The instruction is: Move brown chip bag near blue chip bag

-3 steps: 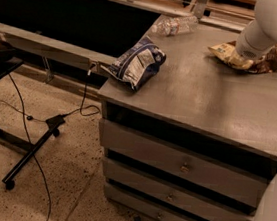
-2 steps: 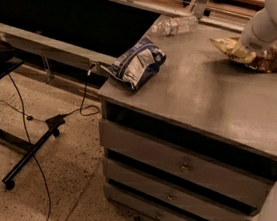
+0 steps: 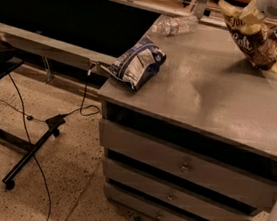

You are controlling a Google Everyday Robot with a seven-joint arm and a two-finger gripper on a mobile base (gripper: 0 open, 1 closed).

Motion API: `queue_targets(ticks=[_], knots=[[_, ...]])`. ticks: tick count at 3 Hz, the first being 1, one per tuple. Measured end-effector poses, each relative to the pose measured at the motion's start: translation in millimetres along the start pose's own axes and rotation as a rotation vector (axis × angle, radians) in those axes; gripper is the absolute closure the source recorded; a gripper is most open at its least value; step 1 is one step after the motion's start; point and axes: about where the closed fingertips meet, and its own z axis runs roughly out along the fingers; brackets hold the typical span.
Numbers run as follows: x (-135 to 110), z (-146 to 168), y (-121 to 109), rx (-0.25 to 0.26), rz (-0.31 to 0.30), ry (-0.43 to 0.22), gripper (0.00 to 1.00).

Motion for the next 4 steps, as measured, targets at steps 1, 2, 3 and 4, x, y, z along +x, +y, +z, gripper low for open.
queue_targets(ticks=[1, 2, 3, 4], knots=[[-18, -17, -1, 0.013, -0.014, -0.041, 1.0], [-29, -48, 3, 0.046, -0.029, -0.06, 1.0], [-37, -83, 23, 0.068, -0.074, -0.068, 1.0], [-51, -113, 52, 0.07, -0.139, -0.094, 1.0]])
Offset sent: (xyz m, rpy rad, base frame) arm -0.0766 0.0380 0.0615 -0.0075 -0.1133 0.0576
